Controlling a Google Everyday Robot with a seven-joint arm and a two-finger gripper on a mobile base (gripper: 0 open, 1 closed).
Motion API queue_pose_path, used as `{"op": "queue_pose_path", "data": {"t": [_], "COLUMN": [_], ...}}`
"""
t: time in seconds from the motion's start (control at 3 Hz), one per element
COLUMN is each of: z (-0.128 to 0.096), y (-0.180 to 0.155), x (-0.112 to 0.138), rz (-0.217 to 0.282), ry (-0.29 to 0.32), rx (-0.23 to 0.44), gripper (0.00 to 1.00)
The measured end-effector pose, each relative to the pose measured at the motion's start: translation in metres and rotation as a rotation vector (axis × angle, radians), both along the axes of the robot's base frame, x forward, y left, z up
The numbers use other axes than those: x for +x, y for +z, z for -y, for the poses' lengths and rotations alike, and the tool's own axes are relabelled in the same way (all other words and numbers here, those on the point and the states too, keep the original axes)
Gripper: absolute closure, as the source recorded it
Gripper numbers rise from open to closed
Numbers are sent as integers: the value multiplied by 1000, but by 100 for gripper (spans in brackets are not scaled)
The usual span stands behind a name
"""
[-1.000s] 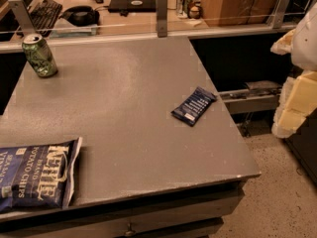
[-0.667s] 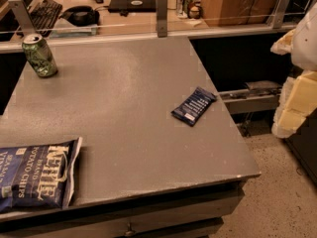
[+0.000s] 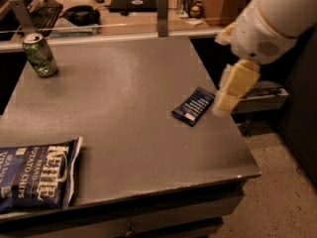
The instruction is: Move green can near rxbar blueberry
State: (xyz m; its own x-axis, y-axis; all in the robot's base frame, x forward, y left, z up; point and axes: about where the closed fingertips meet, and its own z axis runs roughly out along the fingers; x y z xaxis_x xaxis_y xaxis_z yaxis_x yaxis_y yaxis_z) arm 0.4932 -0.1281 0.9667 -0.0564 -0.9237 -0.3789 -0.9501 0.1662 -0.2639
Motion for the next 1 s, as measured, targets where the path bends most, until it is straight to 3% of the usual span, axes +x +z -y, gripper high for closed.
{"op": "queue_pose_path", "data": {"t": [0.67, 1.0], "z": [-149, -149], "y": [9, 10], "x": [65, 65], "rz": [64, 64], "ry": [231, 231], "rx": [312, 312], "gripper": [0, 0]}}
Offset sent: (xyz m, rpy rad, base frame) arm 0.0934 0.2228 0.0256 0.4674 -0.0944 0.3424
